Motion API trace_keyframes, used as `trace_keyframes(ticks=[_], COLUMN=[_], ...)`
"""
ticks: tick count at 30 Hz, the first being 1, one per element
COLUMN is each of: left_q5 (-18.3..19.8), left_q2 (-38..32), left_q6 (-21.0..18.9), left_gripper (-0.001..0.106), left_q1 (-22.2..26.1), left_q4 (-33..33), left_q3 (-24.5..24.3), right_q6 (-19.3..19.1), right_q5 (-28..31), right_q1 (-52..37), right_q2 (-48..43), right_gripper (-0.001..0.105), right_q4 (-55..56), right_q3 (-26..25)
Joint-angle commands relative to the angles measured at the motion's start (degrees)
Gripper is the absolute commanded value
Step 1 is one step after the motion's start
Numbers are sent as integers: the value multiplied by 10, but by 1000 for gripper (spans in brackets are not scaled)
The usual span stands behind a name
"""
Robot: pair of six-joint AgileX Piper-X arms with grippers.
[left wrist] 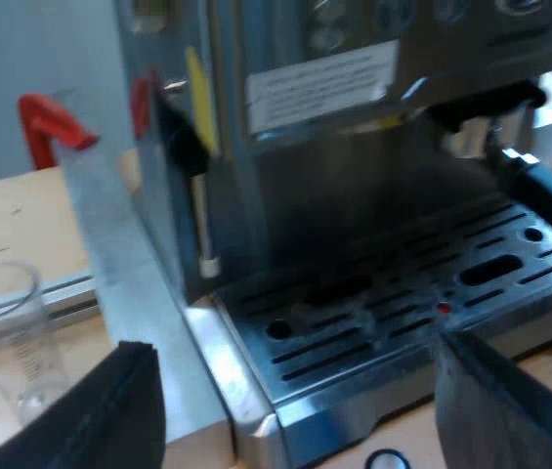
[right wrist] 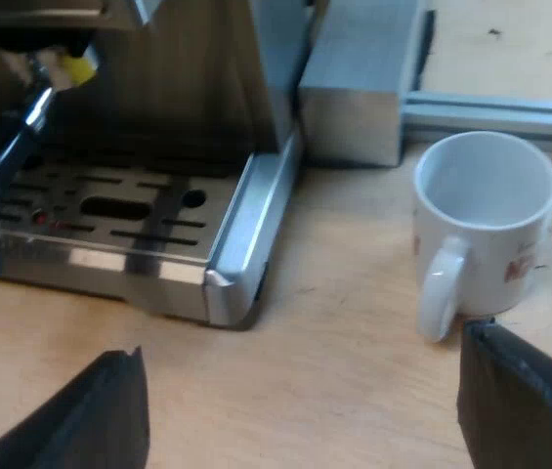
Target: Grind coffee beans and then tamp
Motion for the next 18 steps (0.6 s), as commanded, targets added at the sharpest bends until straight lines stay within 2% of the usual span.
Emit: trace_keyframes(ticks=[1,3,4,8,13,18], left_q5=[11,16,22,42,47,70], left_q2=[29,40,63,102,142,175], left_q6=[-7,-7,-7,-7,0,25], left_gripper=[61,61,61,61,61,61], left_q1=[-30,-42,-64,-104,-151,-191], left_q4=[-11,-11,-18,-35,-66,-85], left_q3=[-9,-12,-15,-15,-15,-15], right_q6=[-24,-25,-25,-28,-28,-27], right_q5=[-27,-29,-29,-29,-27,0], right_q1=[31,46,63,115,174,238], right_q2=[30,44,63,106,143,167], right_gripper=[67,67,67,67,67,67], right_q4=[-5,-5,-5,-5,-13,-42], right_q3=[-27,-37,-48,-70,-70,-70])
